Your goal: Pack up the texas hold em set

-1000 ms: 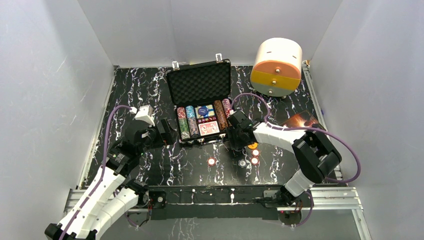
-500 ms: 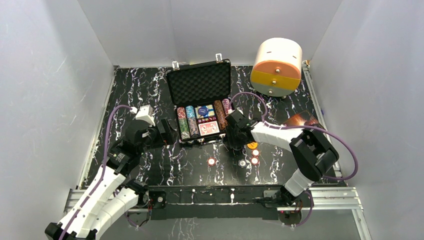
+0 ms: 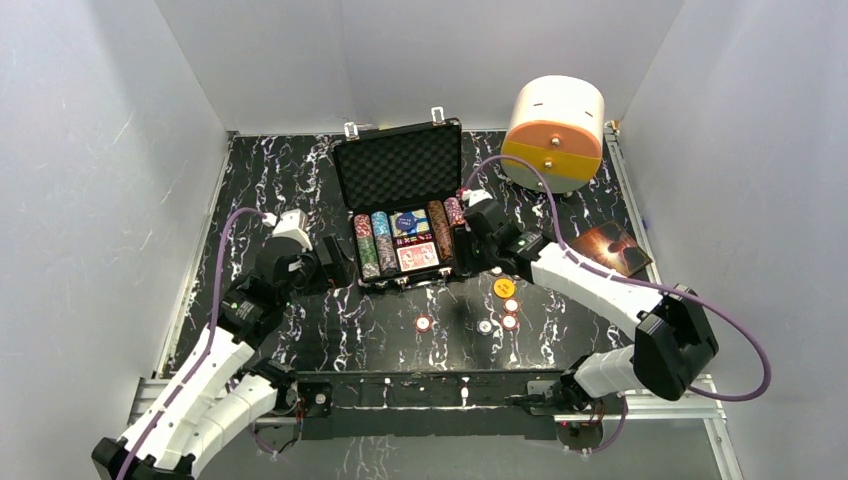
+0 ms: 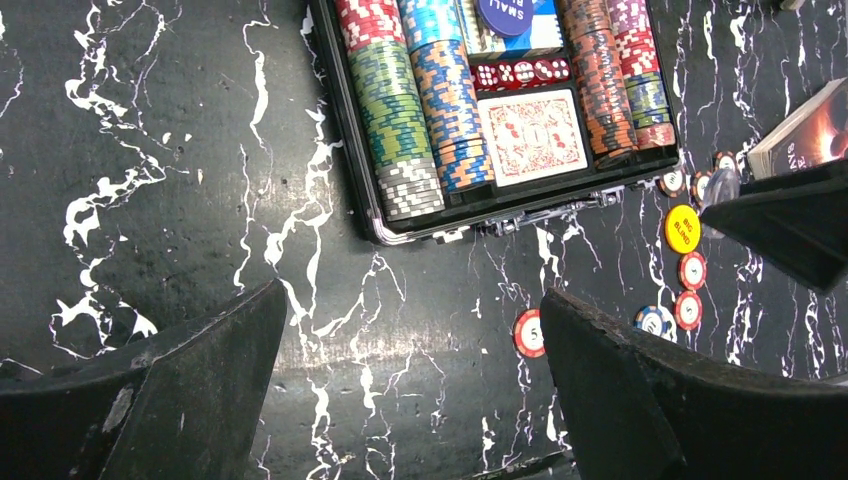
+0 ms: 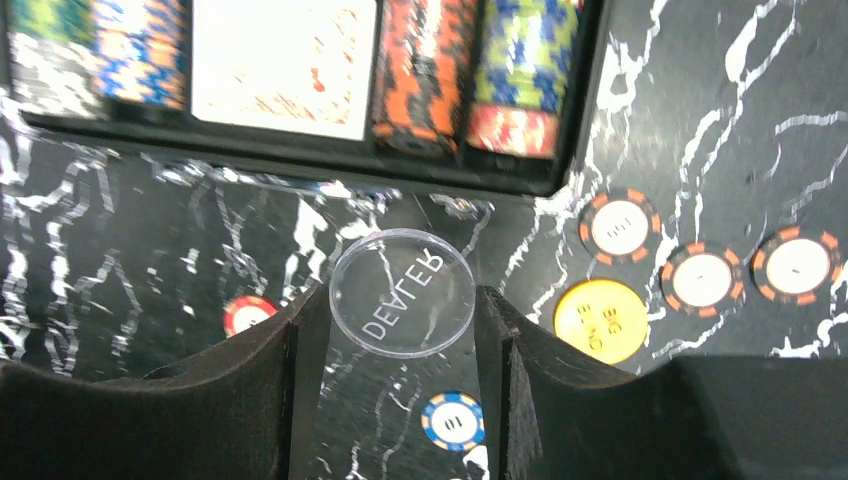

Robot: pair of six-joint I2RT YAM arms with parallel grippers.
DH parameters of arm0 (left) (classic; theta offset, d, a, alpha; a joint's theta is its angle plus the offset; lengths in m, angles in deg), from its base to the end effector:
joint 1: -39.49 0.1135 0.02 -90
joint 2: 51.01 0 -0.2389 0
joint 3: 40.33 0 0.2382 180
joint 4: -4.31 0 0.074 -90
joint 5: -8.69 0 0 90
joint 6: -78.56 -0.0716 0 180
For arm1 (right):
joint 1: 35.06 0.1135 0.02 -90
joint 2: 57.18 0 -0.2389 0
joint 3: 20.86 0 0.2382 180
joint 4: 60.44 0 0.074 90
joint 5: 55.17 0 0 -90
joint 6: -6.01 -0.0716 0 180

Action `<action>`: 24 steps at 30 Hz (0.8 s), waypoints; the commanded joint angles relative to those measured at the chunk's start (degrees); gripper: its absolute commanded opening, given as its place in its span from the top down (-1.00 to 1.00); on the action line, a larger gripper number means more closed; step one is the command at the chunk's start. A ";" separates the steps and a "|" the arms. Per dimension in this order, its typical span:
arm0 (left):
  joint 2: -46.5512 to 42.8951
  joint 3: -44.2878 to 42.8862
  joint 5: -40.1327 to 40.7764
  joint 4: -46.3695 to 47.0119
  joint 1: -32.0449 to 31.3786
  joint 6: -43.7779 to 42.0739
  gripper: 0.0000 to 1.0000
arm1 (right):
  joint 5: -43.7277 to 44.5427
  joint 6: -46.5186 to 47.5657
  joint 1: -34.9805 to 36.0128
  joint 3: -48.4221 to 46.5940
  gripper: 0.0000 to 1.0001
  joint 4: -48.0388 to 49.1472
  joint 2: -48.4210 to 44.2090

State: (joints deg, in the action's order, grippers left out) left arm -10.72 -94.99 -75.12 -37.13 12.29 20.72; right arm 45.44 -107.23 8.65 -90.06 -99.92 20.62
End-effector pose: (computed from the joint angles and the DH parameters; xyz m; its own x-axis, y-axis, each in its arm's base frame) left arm 0.1795 -0.0835 0.2610 -0.5391 -0.3179 -0.7799 0.0970 0.8964 -0.4324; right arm 0.2270 0.1988 0.2040 -0.7271 -0.1586 -0.6679 -0.3302 0.9338 0.1377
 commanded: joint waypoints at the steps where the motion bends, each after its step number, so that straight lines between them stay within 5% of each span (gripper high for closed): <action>1: -1.09 -0.26 2.19 0.64 -0.20 0.22 -0.97 | -3.44 0.22 0.32 -7.53 -0.09 3.94 2.89; 12: -4.87 -2.04 5.34 -4.76 -0.22 0.93 -0.97 | -3.94 1.02 4.54 -24.86 -0.09 2.29 24.31; 24: -7.39 -0.68 6.19 -6.73 -0.22 2.71 -0.97 | -2.48 0.31 5.59 -28.74 -0.11 0.73 33.89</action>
State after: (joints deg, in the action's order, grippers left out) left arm -18.00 -95.06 -70.26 -42.87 12.29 23.08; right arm 41.58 -106.56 13.81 -115.52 -98.08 53.36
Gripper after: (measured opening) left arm 0.983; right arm 0.587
